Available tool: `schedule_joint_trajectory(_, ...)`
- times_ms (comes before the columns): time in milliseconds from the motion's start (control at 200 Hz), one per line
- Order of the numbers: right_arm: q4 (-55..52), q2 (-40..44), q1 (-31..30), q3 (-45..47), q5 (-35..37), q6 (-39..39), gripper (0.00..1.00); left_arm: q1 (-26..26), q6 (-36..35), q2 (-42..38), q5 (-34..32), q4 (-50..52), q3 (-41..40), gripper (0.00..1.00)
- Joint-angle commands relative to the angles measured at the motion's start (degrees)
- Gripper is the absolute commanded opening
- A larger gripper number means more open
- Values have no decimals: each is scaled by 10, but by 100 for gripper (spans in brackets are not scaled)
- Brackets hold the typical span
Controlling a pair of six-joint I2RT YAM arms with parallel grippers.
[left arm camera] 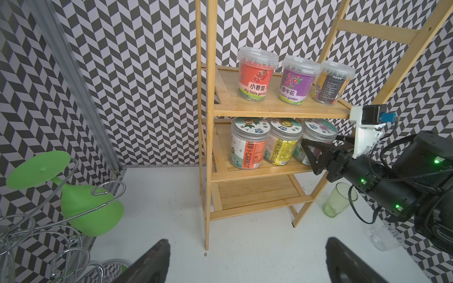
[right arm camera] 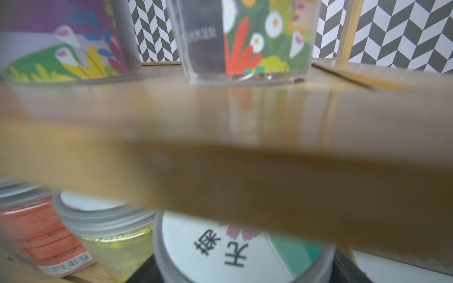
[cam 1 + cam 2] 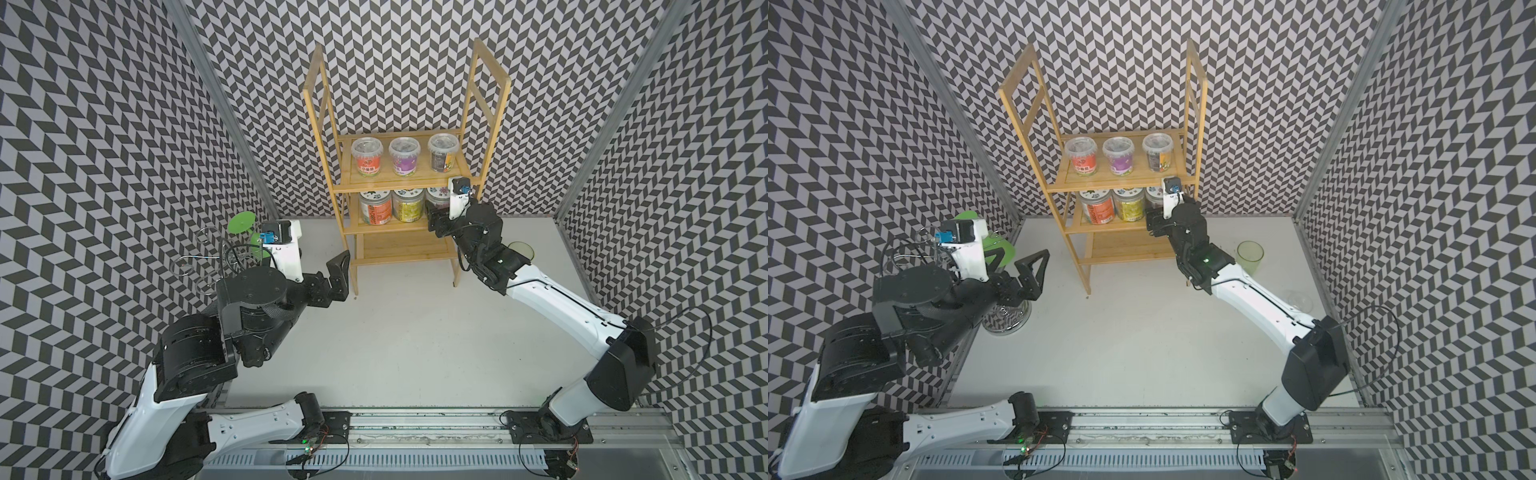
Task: Place the seed container on the shelf
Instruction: Place the seed jar on the shelf.
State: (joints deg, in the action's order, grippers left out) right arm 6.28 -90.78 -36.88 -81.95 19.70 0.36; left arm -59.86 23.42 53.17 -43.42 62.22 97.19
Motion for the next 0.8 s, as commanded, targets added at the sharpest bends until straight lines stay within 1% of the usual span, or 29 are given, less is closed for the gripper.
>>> schedule_joint_trajectory(0, 17, -15, 8, -16, -2, -1, 77, 0, -7, 0, -6, -1, 2, 100)
schedule_joint_trajectory(95, 15, -15, 8, -18, 0, -2, 81, 0, -7, 0, -6, 1, 2, 100)
schedule_joint_trajectory(270, 0, -2, 8, -19, 1, 1, 96, 0, -6, -1, -8, 2, 0, 100)
schedule_joint_trajectory(331, -8, 4, 8, -18, -2, 3, 99, 0, -7, -1, -7, 2, -1, 100)
schedule_joint_trajectory(361, -13, 8, 7, -18, -3, 3, 100, 0, -20, -1, -6, 1, -1, 100)
schedule_joint_trajectory(796, -51, 65, 1, 14, -1, 2, 100, 0, -25, -1, -1, -5, -6, 100)
